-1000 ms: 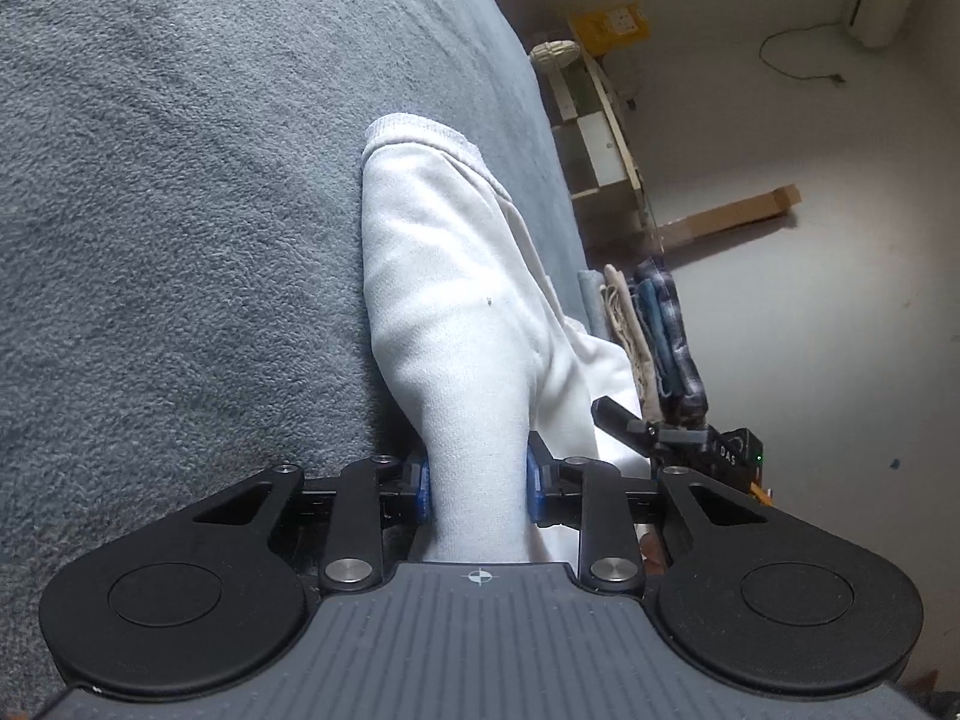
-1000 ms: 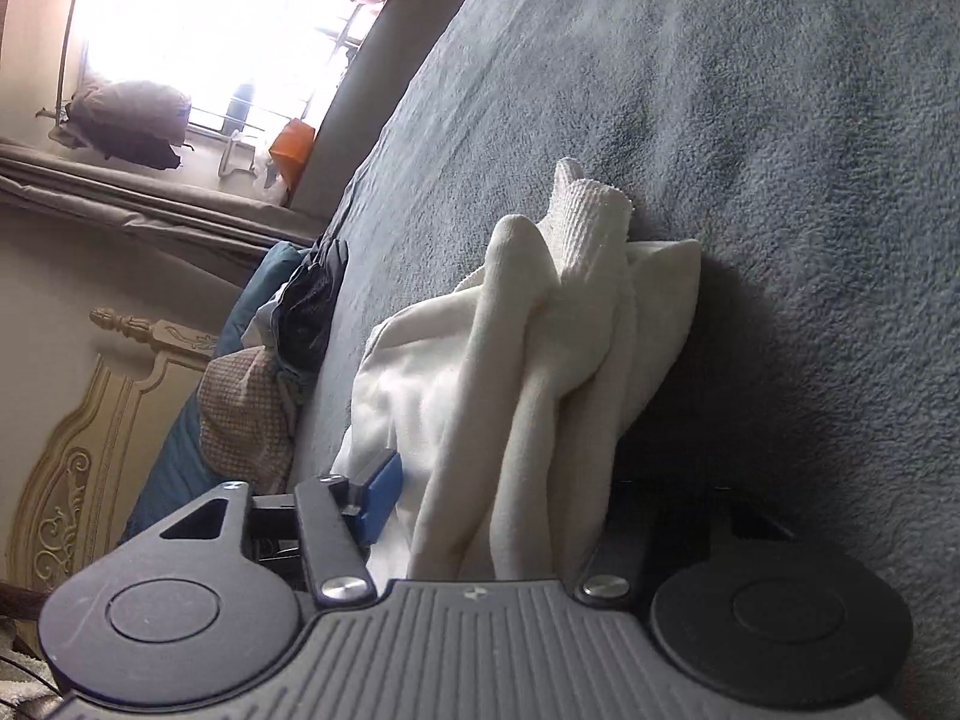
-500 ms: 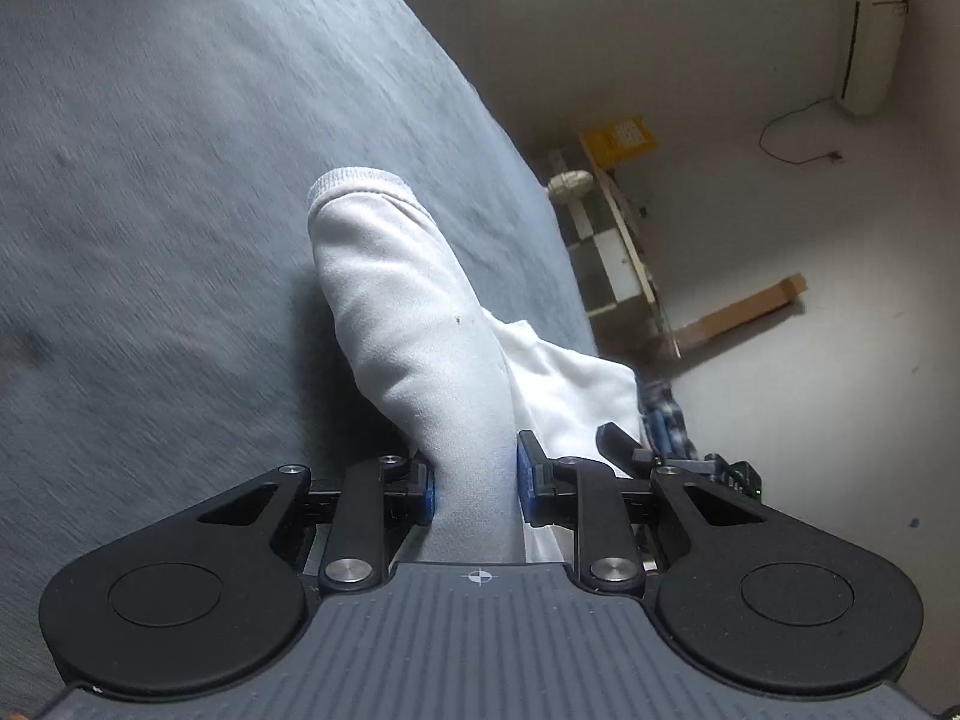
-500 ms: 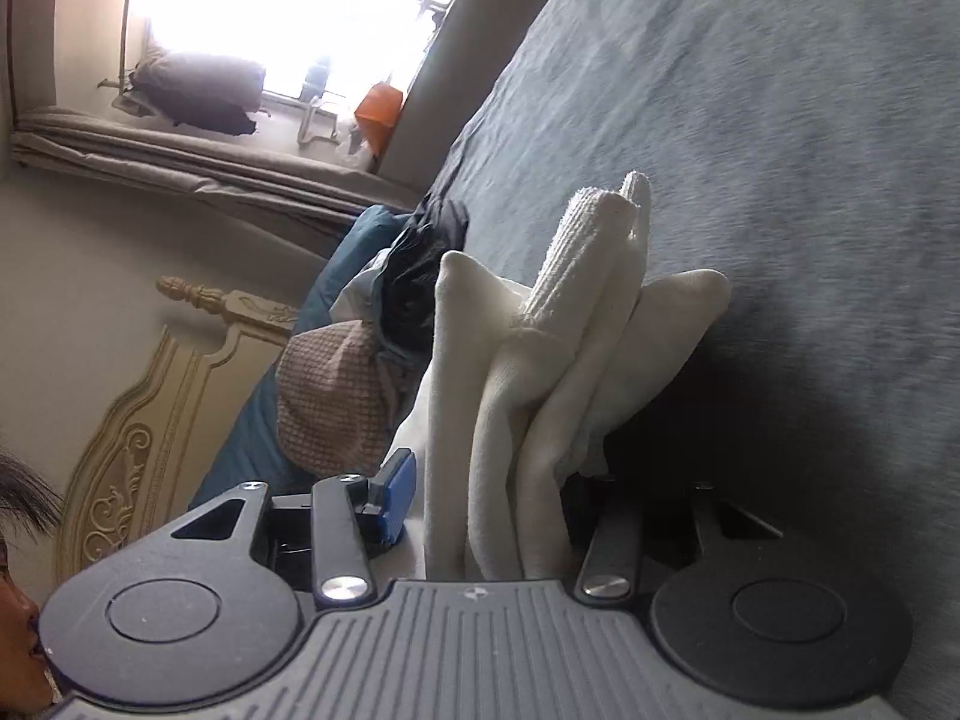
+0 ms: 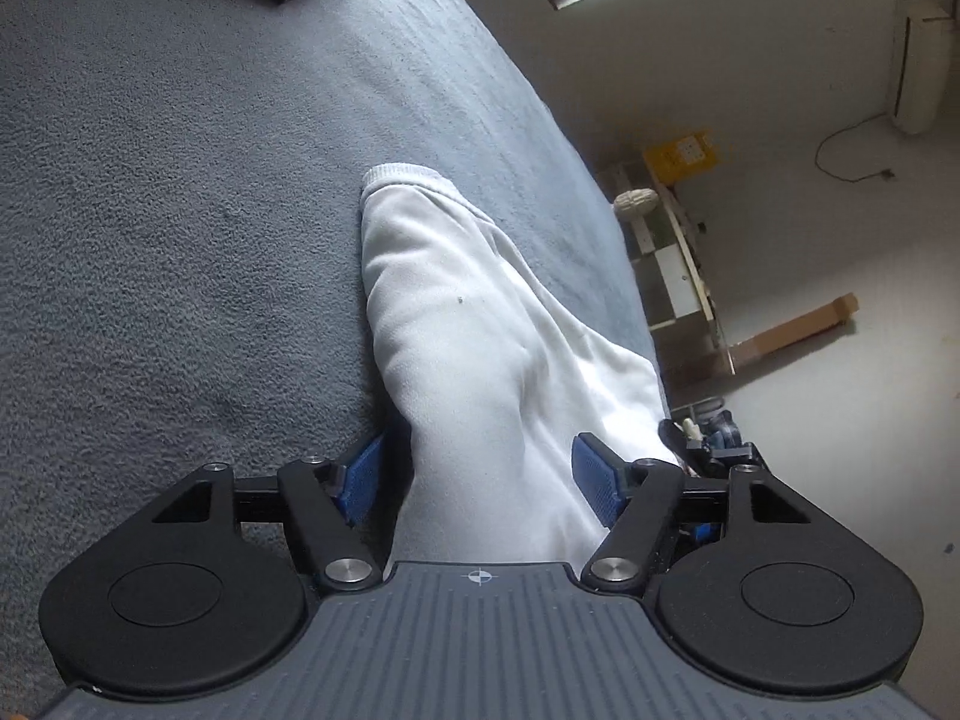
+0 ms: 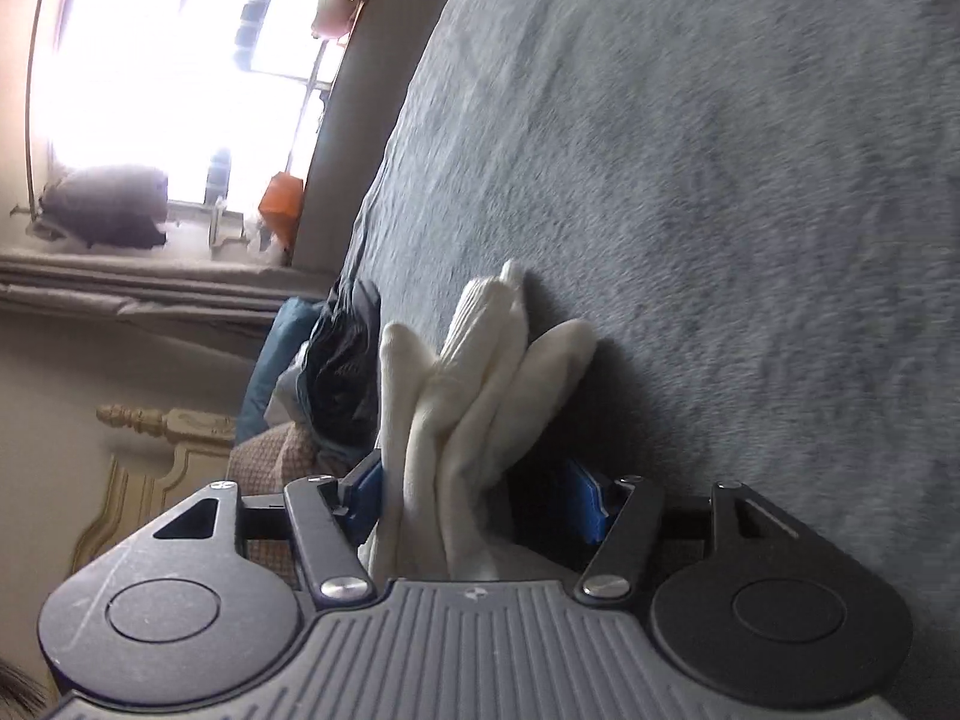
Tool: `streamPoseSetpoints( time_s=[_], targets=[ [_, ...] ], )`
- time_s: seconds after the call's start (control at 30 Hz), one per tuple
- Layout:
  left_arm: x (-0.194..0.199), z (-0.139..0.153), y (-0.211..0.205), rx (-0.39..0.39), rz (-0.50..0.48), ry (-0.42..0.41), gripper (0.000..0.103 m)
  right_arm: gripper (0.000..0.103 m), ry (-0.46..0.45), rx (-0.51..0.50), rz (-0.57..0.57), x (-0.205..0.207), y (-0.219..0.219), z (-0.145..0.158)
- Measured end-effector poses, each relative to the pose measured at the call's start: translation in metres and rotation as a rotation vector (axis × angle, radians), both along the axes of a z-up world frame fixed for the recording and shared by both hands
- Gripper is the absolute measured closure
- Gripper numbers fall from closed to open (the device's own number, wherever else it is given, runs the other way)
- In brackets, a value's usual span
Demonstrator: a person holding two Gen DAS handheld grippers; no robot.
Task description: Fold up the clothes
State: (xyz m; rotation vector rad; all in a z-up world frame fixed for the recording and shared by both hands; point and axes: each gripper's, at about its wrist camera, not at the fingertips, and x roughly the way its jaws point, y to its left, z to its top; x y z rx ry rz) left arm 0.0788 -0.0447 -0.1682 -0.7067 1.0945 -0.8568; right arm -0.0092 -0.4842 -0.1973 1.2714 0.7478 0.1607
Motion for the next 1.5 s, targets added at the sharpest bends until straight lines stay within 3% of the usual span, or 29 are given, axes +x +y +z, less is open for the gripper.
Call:
streamPoseSetpoints(
  time_s=[0.17, 0.47, 0.6, 0.73, 0.9, 1.2, 1.37, 1.5],
  targets=[
    [-0.015, 0.004, 0.011, 0.012, -0.007, 0.004, 0.033, 0.036, -0.006, 0.03, -0.099, -0.059, -0.02, 0.002],
    [-0.069, -0.002, 0.027, 0.053, -0.05, 0.05, 0.03, 0.033, 0.022, 0.16, -0.251, -0.162, -0.021, -0.022],
    [-0.087, 0.005, 0.031, 0.08, -0.036, 0.005, 0.03, 0.033, 0.031, 0.113, -0.245, -0.181, -0.015, -0.018],
    [-0.098, 0.005, 0.04, 0.099, -0.022, -0.01, 0.03, 0.032, 0.026, 0.066, -0.212, -0.177, -0.004, -0.007],
    [-0.099, -0.003, 0.048, 0.095, 0.031, -0.004, 0.03, 0.032, 0.041, 0.099, -0.21, -0.164, -0.003, -0.019],
    [-0.09, -0.01, 0.034, 0.092, 0.015, -0.058, 0.03, 0.032, 0.021, -0.126, -0.159, -0.106, -0.005, -0.01],
    [-0.092, -0.015, 0.038, 0.047, 0.019, -0.062, 0.03, 0.031, 0.029, -0.142, -0.004, -0.078, 0.004, -0.011],
    [-0.093, -0.017, 0.04, 0.023, 0.019, -0.062, 0.031, 0.028, 0.012, -0.083, 0.124, -0.083, 0.016, -0.008]
  ],
)
